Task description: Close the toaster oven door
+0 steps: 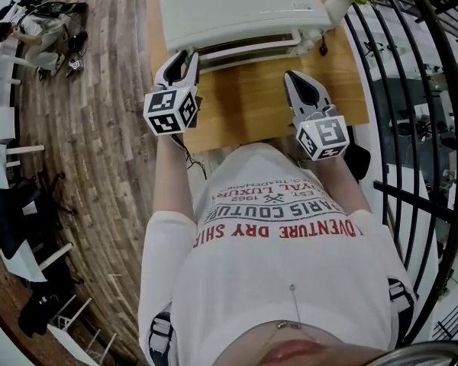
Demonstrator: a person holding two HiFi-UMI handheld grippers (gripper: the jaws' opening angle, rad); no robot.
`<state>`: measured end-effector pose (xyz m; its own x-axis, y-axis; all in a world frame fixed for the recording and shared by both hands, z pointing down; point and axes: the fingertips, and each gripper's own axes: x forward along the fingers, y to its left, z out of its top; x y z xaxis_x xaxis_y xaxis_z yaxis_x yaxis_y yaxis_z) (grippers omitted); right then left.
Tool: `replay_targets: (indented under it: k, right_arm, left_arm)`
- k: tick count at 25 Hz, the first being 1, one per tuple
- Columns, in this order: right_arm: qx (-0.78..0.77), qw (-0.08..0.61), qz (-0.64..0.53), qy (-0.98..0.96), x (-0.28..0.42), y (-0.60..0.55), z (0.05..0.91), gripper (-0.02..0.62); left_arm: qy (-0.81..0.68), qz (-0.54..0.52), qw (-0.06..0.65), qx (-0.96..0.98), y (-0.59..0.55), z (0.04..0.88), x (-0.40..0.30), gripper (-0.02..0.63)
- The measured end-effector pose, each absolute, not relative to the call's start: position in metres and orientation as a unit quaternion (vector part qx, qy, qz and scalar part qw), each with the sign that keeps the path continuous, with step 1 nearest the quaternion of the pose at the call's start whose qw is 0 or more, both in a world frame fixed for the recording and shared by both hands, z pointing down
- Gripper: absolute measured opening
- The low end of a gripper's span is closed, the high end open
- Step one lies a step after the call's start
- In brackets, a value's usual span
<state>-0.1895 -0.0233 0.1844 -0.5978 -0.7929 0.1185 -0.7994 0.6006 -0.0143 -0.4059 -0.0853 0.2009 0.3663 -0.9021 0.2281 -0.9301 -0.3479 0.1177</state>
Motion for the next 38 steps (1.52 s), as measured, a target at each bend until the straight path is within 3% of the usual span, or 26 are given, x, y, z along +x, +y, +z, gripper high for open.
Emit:
replay_targets:
  k: [6, 17, 38]
  right_arm:
    - [0.445, 0.047, 0.029, -0.894, -0.19, -0.016, 0.178, -0.014]
    - [0.408, 0.038, 0.019, -0.912, -0.213, 0.0, 0.167, -0.014]
    - [0.367, 0.039, -0.002, -0.93, -0.225, 0.008, 0.158, -0.014]
  left_arm:
    - [-0.566, 0.062, 0.057, 0.82, -0.057, 0.171, -0.405, 0.103]
    - [-0.569, 0.044, 0.025, 0.821, 0.008, 0.147, -0.401, 0.012]
    - [-0.569, 0.041, 0.012, 0.821, 0.041, 0.143, -0.389, 0.011]
